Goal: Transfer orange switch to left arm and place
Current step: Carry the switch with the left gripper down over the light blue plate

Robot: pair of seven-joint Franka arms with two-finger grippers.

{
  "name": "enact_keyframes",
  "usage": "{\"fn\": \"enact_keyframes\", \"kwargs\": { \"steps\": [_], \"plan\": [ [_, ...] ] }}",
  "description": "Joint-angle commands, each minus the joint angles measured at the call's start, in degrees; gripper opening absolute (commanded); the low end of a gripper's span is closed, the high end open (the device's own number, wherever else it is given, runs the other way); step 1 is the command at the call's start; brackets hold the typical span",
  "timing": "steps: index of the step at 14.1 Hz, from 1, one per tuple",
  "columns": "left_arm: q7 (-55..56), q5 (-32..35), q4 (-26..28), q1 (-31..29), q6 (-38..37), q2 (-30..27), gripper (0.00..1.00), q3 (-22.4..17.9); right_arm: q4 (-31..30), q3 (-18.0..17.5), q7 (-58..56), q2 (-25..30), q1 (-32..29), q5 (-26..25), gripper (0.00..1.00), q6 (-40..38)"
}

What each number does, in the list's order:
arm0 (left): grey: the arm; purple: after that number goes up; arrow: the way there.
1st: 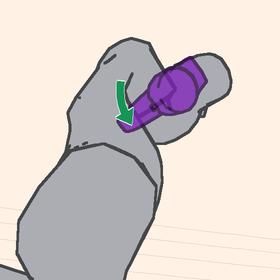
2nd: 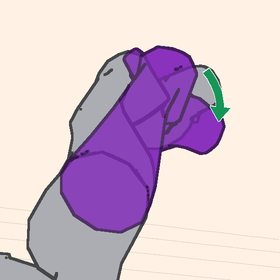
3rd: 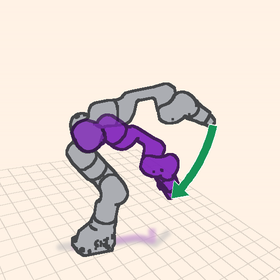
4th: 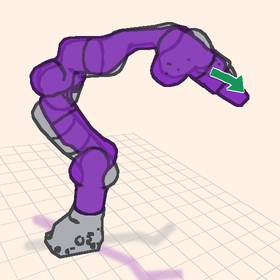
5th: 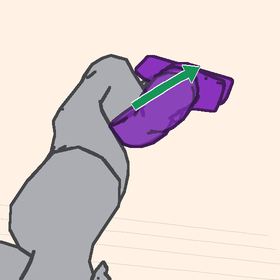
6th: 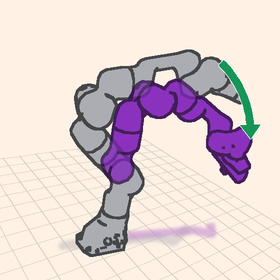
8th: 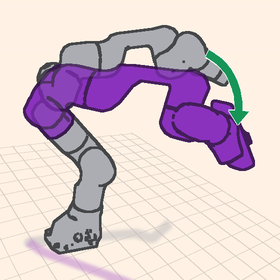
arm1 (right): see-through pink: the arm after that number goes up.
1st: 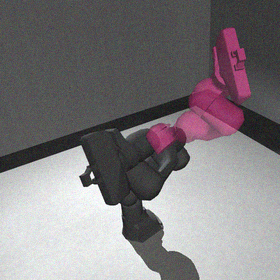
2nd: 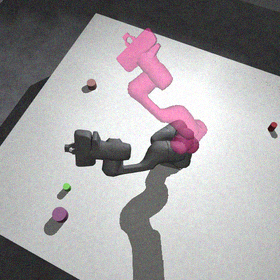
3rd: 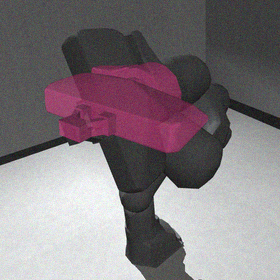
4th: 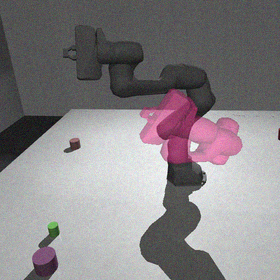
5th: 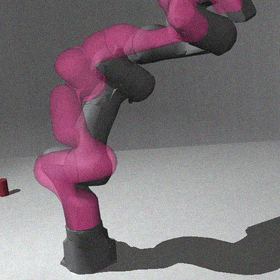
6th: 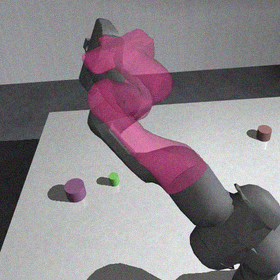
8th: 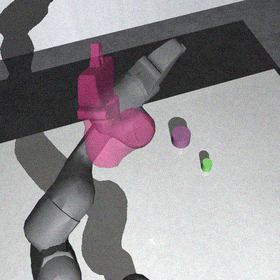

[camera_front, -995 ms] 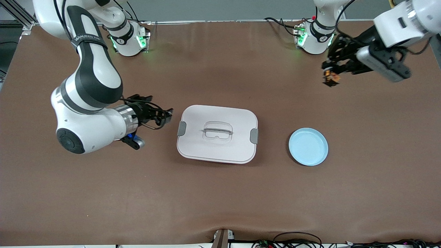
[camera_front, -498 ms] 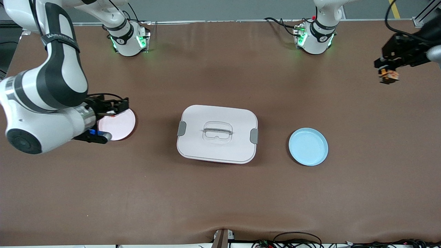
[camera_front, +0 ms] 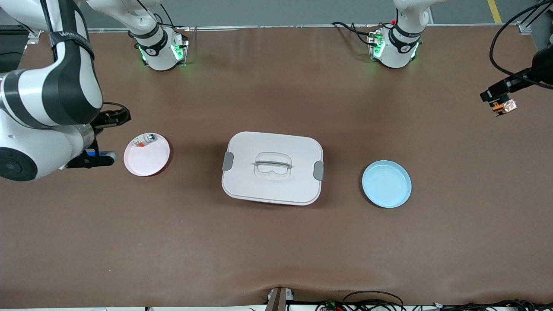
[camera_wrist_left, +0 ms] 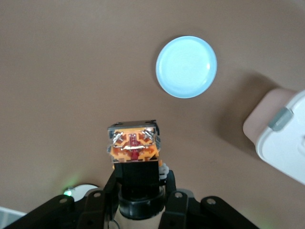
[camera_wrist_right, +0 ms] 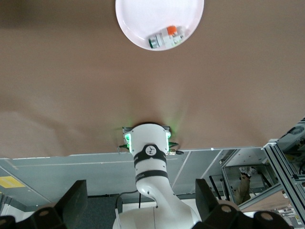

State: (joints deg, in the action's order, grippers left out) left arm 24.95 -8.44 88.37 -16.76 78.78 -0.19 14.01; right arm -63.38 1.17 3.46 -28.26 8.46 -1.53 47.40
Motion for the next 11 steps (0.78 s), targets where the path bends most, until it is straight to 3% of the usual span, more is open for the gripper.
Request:
{"fn": "enact_keyframes", "kwargs": {
  "steps": [1,6,11],
  "plan": [
    [9.1,1.5,3.7,0.0,4.0,0.5,0.08,0.4,-0.1,-0.8,-1.5,2.8,-2.7,-1.3,1.00,-3.5],
    [20.0,1.5,13.1,0.2,12.6,-0.7,0.08,2.5,-0.1,-1.0,-1.6,3.8,-4.2,-1.2,1.00,-10.0],
    [42.3,5.4,23.5,0.2,25.9,-0.7,0.08,7.3,-0.1,-1.3,-1.3,4.1,-4.2,-1.2,1.00,-13.8]
  ]
}}
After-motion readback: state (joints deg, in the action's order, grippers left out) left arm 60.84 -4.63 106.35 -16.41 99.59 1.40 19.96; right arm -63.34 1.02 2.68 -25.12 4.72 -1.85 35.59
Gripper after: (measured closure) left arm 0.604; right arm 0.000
